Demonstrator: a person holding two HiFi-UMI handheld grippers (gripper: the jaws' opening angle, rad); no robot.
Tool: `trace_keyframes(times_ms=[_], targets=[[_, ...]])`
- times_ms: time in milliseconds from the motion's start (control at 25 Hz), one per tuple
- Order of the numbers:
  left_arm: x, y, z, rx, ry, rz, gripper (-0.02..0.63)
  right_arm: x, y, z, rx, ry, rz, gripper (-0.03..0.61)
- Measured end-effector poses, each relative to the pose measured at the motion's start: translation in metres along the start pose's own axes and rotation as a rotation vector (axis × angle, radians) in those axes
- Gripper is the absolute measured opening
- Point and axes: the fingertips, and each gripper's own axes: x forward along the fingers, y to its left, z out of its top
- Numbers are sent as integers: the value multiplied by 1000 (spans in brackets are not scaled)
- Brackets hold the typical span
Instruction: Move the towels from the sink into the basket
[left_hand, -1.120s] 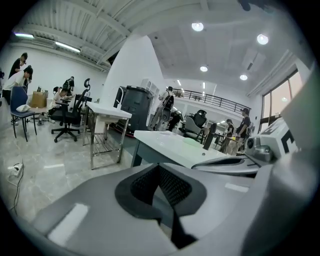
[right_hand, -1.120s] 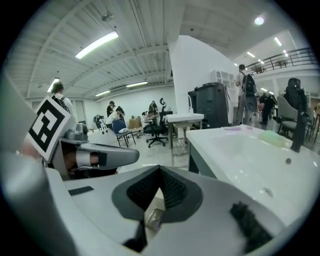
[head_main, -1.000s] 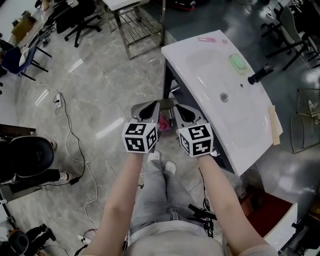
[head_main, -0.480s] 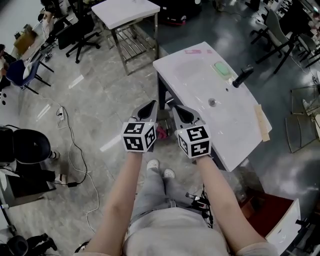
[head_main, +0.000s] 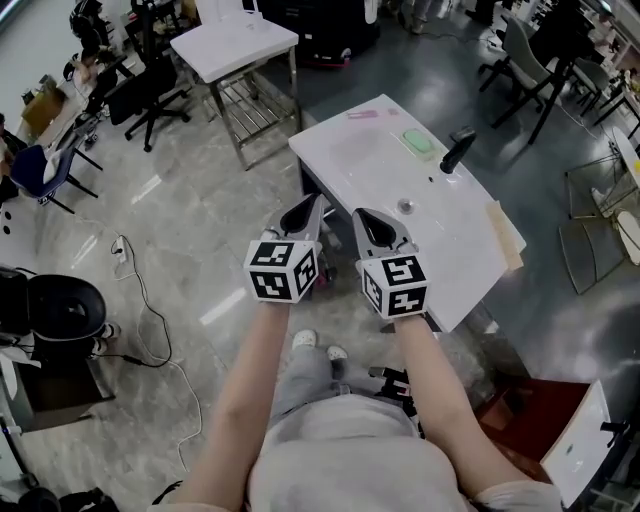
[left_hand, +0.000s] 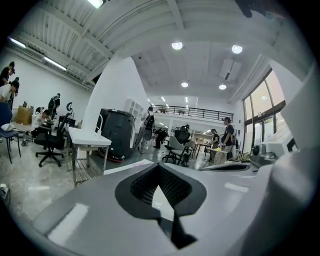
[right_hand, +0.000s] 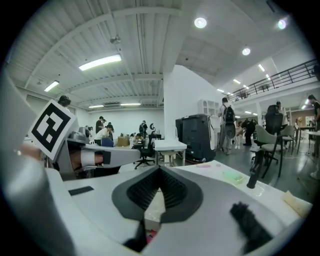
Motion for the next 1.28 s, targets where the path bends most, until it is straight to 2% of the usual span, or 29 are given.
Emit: trace_keyframes(times_ms=[320, 640, 880, 1080, 1280], targets=[[6, -39, 20, 61, -17, -96, 6, -26, -21, 24, 36, -68, -91, 17], [7, -69, 55, 109, -55, -181, 5, -46, -22, 59, -1, -123, -144, 17], [4, -88, 76, 113, -79, -239, 5, -66, -30, 80, 59, -178, -199, 17], [-3, -110, 92, 118, -97, -333, 5, -82, -32, 92, 46, -183, -249, 17], [-10, -129, 105, 160, -125, -387, 6, -94, -28, 97, 12, -186, -291, 17]])
